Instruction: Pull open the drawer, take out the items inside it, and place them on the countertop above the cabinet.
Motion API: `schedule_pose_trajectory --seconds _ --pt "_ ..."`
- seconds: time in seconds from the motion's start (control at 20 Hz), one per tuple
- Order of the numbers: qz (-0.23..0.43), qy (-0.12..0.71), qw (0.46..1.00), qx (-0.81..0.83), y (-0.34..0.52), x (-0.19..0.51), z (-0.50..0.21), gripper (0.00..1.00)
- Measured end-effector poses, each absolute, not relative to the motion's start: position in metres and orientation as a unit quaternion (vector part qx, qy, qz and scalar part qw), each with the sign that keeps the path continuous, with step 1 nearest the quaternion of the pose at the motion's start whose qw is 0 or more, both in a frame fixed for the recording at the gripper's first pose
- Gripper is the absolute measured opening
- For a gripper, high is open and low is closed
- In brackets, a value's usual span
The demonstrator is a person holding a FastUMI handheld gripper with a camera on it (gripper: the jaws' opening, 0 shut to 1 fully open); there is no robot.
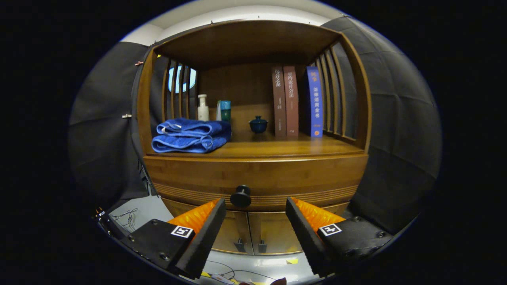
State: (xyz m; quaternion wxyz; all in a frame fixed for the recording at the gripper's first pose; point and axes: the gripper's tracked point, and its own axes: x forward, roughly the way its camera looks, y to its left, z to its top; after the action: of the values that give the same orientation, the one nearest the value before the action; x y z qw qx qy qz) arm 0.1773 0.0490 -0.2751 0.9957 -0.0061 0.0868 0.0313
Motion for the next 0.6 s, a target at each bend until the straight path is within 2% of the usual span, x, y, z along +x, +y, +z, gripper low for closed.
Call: schedule_pose_trajectory --seconds 0.2,0.25,0.4,0.6 --pt "0.031 0.098 0.995 0.012 0.068 0.218 -0.291 0.99" --pt "0.027 0.105 0.994 0.011 0.068 0.225 -0.295 0.96" --pt "0.019 0.127 0.991 0.024 0.074 0.246 -0.311 0.76" --pt "0.005 0.112 0.993 0.035 0.070 0.247 -0.311 0.47"
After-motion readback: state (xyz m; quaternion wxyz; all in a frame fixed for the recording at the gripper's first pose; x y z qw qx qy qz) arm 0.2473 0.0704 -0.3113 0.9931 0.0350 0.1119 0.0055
